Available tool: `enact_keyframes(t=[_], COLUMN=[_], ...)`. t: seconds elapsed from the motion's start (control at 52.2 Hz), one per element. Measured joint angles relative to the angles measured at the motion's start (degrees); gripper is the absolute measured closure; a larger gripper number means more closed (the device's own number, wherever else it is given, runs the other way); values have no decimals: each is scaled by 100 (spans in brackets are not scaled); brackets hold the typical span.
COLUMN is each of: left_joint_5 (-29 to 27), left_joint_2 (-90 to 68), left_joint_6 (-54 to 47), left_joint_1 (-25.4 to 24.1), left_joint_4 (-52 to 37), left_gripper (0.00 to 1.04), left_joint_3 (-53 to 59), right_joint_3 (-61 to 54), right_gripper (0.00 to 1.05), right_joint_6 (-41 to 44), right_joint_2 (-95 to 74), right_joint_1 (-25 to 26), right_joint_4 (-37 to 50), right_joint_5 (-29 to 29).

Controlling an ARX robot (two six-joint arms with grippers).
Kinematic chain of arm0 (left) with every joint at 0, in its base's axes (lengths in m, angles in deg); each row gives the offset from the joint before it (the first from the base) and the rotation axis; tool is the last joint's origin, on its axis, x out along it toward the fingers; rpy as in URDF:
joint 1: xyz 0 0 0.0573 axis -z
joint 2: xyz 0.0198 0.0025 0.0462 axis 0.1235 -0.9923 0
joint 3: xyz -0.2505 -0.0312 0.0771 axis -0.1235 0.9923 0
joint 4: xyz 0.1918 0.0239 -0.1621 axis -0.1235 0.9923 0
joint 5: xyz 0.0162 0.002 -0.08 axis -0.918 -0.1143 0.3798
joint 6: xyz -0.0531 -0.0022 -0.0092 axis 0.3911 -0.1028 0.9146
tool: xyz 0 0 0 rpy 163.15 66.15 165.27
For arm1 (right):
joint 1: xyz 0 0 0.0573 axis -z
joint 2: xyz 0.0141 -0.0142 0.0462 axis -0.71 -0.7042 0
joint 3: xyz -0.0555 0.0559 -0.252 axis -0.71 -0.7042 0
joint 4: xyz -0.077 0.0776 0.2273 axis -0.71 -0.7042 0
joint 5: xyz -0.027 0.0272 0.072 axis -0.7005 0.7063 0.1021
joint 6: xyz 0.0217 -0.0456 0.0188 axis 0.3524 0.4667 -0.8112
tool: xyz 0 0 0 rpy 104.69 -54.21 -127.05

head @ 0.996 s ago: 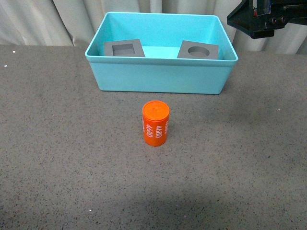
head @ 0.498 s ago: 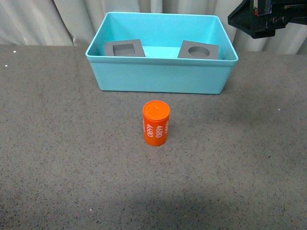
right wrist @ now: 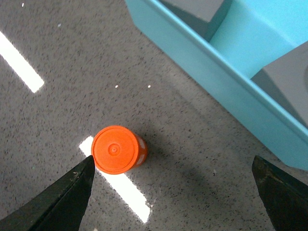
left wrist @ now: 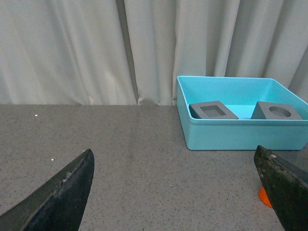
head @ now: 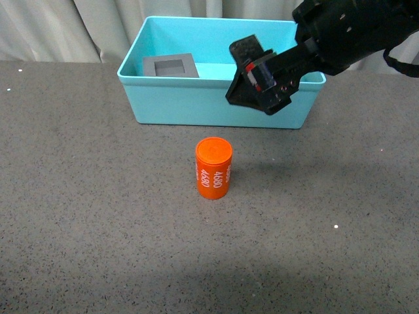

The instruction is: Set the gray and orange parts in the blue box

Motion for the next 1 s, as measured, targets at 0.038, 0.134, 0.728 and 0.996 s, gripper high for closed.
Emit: enact_keyframes(t=[0.038, 0.134, 0.728, 0.996], left_joint_5=[0, 0, -2, 0], left_joint_2=[0, 0, 0, 0], left_joint_6=[0, 0, 0, 0], left_joint_1=[0, 0, 0, 0], left_joint_4=[0, 0, 0, 0], left_gripper=[7, 7, 7, 7], left_joint_3=[0, 0, 0, 0], right_joint_3=[94, 221, 820, 1108], right_gripper=[10, 10, 10, 32], right_joint_6=[94, 356, 750, 713], right_joint_2=[-101, -321, -1386, -1740], right_joint_1=[-48, -151, -796, -887], right_joint_4=[-175, -535, -767, -918], right_joint_5=[22, 77, -164, -553])
